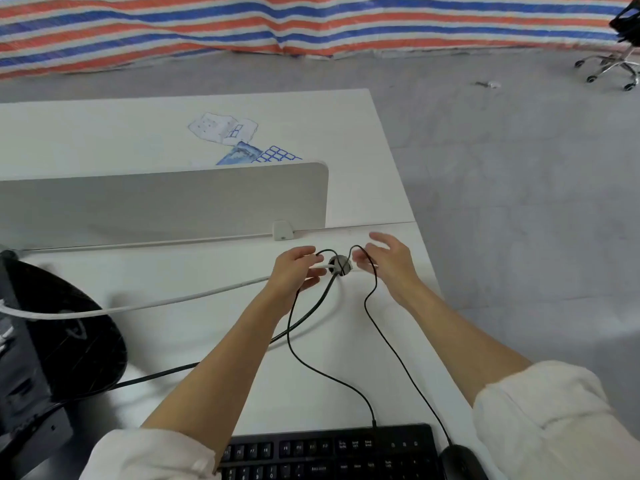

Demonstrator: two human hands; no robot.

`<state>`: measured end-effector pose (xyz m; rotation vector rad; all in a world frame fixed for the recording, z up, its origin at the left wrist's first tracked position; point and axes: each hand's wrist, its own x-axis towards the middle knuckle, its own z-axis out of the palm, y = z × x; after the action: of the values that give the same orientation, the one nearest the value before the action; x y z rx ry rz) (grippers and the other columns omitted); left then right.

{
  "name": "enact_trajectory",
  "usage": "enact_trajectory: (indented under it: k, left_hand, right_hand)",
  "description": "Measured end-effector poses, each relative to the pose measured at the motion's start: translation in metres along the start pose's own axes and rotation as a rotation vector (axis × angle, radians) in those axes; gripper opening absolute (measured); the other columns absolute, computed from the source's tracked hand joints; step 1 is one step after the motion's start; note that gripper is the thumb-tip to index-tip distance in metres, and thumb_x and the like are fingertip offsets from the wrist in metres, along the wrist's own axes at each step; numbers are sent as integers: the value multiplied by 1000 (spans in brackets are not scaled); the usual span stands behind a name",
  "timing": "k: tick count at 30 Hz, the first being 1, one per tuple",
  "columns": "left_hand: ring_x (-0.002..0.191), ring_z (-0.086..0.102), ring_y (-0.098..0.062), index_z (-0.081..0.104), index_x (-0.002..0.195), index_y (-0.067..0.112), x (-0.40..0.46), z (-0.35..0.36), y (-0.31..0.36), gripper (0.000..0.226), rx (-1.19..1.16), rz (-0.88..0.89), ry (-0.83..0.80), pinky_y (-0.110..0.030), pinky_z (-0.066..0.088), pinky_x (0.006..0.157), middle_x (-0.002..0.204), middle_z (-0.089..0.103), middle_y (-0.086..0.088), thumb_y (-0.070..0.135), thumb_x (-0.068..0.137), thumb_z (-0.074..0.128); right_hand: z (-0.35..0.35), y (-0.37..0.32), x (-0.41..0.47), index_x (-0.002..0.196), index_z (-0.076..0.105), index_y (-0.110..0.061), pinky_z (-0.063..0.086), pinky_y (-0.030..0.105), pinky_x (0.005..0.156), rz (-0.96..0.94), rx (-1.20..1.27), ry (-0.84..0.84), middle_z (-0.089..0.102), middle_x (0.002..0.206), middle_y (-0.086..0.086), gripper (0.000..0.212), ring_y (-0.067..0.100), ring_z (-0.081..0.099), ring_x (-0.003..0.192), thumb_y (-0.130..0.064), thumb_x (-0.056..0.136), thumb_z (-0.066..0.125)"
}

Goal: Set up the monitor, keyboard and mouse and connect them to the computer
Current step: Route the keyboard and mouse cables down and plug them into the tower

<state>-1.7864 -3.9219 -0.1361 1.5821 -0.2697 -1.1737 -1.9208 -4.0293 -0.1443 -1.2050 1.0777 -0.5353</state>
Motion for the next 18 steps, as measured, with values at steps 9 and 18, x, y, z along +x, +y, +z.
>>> enact_trajectory:
  k: [9,18]
  left_hand:
    - [85,66,-18,48,133,9,-1,-3,-33,39,539,60,46,-31,51,86,113,61,-5,10,94,41]
    - [120,50,-25,48,133,14,-4,15,-71,37,1031,174,-58,-32,41,97,132,52,-4,16,96,44]
  right_hand:
    - [-29,73,-13,146,26,-12,32,29,107,129,-528,-38,35,148,7,49,22,38,133,-12,98,37]
    - [-14,84,0,137,37,0,48,31,76,238,-509,-13,51,93,4,53,21,51,87,-12,88,54]
